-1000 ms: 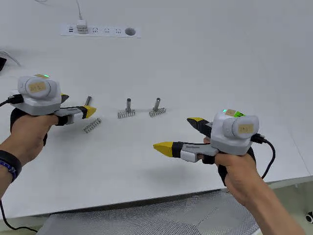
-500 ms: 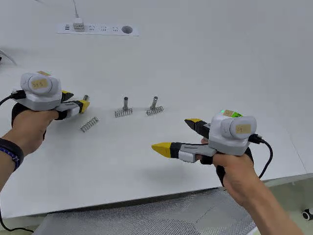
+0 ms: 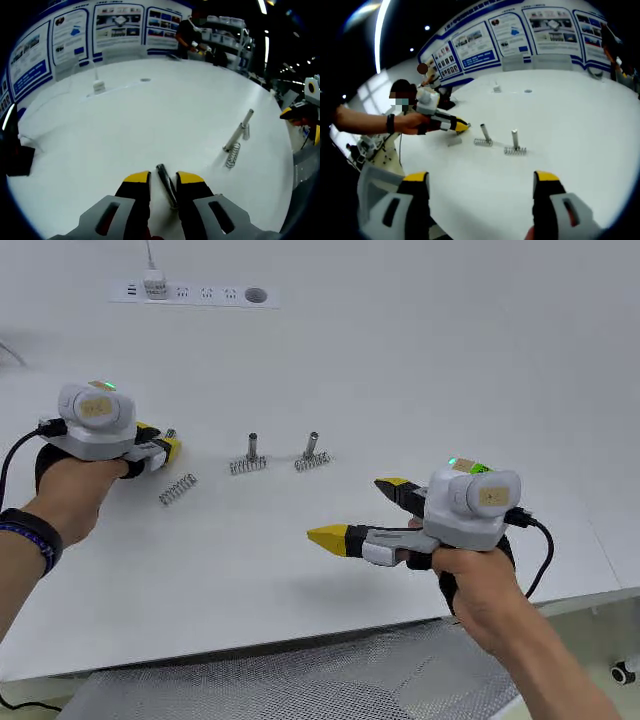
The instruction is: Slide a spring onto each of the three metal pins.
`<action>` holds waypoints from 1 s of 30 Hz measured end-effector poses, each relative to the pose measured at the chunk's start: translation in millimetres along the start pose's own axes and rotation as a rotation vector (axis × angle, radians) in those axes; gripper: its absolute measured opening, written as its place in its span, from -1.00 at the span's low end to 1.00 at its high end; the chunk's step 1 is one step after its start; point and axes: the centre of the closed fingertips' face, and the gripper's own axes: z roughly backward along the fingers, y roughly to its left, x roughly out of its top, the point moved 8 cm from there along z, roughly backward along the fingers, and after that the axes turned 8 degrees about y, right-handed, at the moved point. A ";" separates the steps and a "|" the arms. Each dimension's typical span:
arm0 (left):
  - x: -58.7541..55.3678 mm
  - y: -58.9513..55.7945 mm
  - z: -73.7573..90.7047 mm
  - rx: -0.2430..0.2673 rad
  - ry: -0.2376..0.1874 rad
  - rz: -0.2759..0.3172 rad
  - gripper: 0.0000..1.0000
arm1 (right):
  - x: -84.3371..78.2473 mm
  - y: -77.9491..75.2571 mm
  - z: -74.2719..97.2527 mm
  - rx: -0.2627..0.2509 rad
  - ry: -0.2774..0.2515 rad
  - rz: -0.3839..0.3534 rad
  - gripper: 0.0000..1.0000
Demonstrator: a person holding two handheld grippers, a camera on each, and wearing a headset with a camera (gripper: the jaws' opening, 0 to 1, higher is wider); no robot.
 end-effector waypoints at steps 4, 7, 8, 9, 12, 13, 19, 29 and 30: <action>1.7 2.9 -3.6 0.023 -0.004 0.024 -0.69 | 0.0 0.2 0.1 0.000 0.002 0.000 0.73; 2.5 1.7 -6.2 0.034 -0.008 0.007 -0.74 | -0.3 -0.3 -0.1 0.000 -0.001 -0.010 0.73; 2.7 0.8 -6.2 0.040 -0.006 -0.003 -0.75 | -0.4 -0.3 -0.2 0.000 -0.001 -0.012 0.73; 3.0 0.6 -6.9 0.042 -0.005 -0.015 -0.76 | -0.5 -0.3 -0.2 0.000 0.000 -0.013 0.73; 2.8 -0.7 -7.4 0.039 0.006 -0.051 -0.80 | -0.5 0.2 -0.5 0.002 0.000 -0.012 0.72; 3.0 -0.7 -8.0 0.040 0.008 -0.059 -0.81 | -0.4 0.4 -0.5 0.003 0.002 -0.012 0.72; 6.6 -2.8 -10.3 0.062 0.020 -0.089 -0.81 | -0.7 -0.4 -3.4 0.009 0.006 -0.019 0.72; 10.1 -5.6 -11.7 0.096 0.035 -0.117 -0.83 | 1.5 1.6 -5.4 0.014 0.010 -0.007 0.72; 9.7 -5.9 -9.8 0.085 0.049 -0.114 -0.84 | 1.0 1.9 -5.1 0.013 0.013 -0.004 0.71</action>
